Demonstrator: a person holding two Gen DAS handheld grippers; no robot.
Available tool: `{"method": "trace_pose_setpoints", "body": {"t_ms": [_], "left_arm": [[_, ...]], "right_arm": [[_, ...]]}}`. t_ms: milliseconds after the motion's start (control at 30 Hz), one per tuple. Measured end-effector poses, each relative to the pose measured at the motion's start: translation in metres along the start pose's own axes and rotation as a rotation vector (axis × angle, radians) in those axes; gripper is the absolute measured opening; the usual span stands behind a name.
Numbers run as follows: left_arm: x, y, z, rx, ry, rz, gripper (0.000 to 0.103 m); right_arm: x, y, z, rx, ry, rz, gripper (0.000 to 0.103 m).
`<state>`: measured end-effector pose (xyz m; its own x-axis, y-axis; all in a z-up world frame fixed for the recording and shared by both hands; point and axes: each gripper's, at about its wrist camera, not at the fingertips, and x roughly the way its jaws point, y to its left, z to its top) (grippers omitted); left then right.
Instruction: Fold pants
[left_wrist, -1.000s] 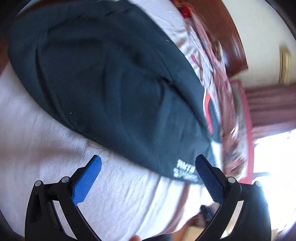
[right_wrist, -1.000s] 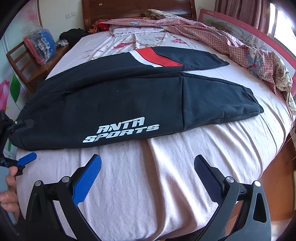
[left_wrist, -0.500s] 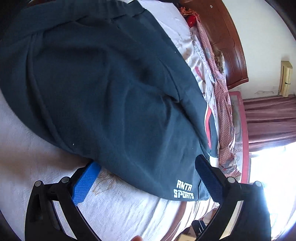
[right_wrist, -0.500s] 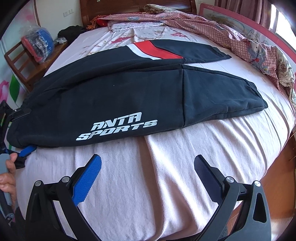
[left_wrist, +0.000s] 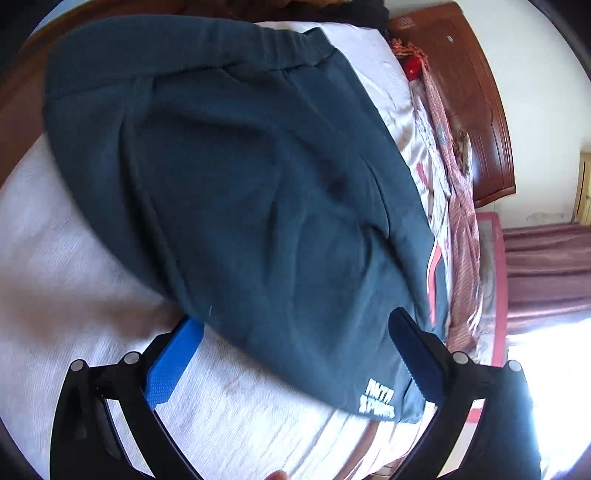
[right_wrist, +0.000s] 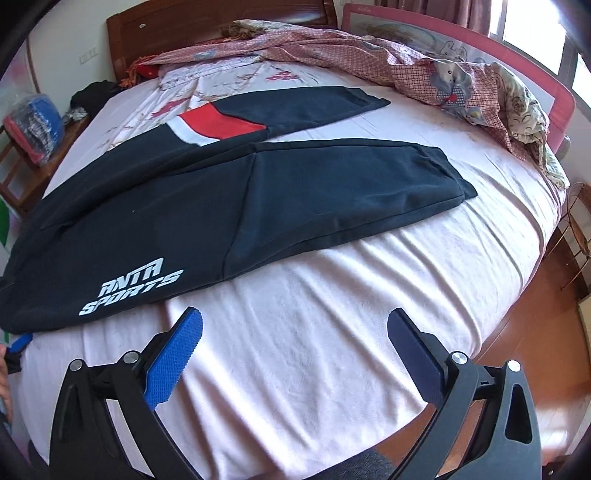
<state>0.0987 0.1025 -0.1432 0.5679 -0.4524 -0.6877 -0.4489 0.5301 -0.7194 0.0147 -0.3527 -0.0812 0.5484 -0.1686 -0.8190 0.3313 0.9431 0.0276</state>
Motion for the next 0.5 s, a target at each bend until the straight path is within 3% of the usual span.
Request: {"method": "trace_pose_setpoints", "body": {"t_ms": [33,133,333,400,500], "left_arm": [[0.0,-0.001,0.001,0.0,-0.017,-0.026,0.1],[0.006,-0.013,0.003,0.041,-0.021,-0.002,0.1],[0.012,-0.039,-0.012,0.286,-0.062,0.17,0.099],[0.014,-0.047,-0.018,0.349,-0.059,0.24,0.099],[0.02,-0.055,-0.02,0.405,-0.033,0.303,0.099]], "right_arm": [[0.0,0.0,0.0,-0.007,-0.003,-0.01,0.1],[0.001,0.003,-0.001,-0.02,-0.005,-0.004,0.1],[0.022,-0.017,0.003,0.04,0.051,0.039,0.1],[0.033,-0.039,0.011,0.136,0.081,0.09,0.1],[0.054,-0.074,0.027,0.321,0.146,0.265,0.1]]}}
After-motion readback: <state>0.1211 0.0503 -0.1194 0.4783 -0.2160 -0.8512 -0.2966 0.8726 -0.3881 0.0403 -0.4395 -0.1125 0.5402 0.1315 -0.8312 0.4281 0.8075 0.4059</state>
